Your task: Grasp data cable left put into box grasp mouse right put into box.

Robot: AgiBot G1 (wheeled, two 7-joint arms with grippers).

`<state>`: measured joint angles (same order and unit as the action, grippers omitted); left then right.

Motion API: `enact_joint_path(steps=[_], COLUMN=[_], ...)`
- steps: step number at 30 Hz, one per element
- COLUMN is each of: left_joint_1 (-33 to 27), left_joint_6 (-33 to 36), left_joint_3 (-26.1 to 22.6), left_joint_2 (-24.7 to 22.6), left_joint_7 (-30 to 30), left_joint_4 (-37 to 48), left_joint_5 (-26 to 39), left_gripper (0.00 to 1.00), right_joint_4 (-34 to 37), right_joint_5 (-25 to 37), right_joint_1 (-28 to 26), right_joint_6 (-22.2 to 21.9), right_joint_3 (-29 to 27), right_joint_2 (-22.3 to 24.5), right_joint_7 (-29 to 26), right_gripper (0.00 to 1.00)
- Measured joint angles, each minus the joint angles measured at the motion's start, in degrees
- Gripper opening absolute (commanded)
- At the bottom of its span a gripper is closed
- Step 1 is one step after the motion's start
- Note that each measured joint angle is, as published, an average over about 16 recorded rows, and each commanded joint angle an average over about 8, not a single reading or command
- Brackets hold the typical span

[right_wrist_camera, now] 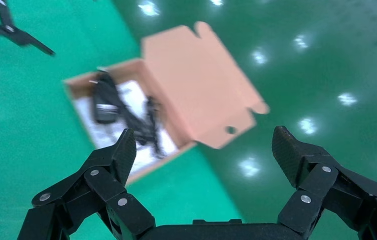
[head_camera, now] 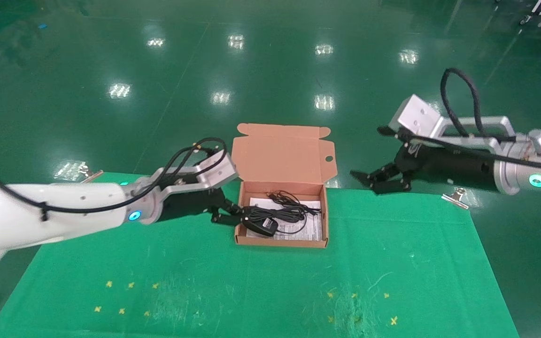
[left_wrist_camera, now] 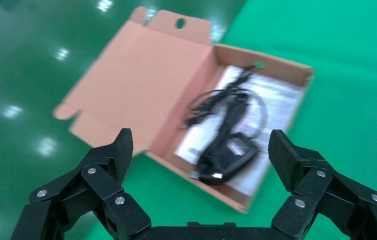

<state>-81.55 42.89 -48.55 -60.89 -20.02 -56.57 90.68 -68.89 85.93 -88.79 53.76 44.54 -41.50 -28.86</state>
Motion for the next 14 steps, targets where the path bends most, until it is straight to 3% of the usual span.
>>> enact_joint_path(steps=[7, 14], left_joint_1=[3.2, 4.9], left_joint_6=[6.9, 10.4], left_joint_3=[5.3, 7.9], left_joint_2=[4.2, 6.3], left_joint_7=[1.5, 2.3], left_joint_4=[-2.8, -4.1], left_joint_5=[-7.9, -11.9], left_gripper=[1.0, 1.0], right_joint_4=[-0.8, -1.2], right_joint_5=[-7.4, -11.0], right_joint_1=[4.5, 6.8], right_joint_6=[5.3, 8.0], right_joint_3=[-4.8, -7.1], right_joint_2=[1.1, 1.6], right_joint_7=[3.0, 4.5], right_gripper=[1.0, 1.0])
